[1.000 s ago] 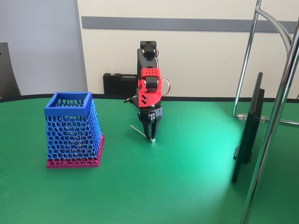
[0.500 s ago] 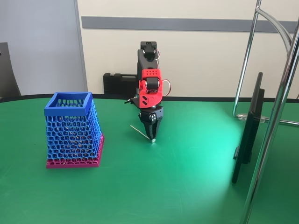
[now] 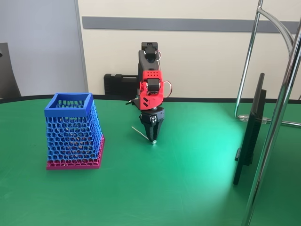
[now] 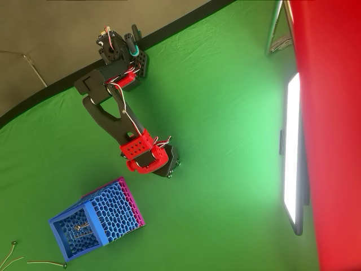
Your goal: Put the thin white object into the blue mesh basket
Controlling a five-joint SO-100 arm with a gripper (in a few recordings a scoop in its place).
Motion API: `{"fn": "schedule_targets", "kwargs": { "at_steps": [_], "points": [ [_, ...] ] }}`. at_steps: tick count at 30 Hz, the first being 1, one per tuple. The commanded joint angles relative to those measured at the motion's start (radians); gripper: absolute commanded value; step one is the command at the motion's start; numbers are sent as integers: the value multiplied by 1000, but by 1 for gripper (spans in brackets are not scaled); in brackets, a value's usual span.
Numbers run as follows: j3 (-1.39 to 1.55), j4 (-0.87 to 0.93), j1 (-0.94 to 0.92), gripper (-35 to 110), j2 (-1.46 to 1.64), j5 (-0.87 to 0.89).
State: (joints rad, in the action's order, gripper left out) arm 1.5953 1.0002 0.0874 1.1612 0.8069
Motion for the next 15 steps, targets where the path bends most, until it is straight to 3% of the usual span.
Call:
{"fn": "schedule_targets", "kwargs": {
  "at_steps": [1, 15],
  "points": [
    [-44, 18, -15, 11, 0, 9],
    [-109, 74, -18, 9, -46, 23]
  ]
}}
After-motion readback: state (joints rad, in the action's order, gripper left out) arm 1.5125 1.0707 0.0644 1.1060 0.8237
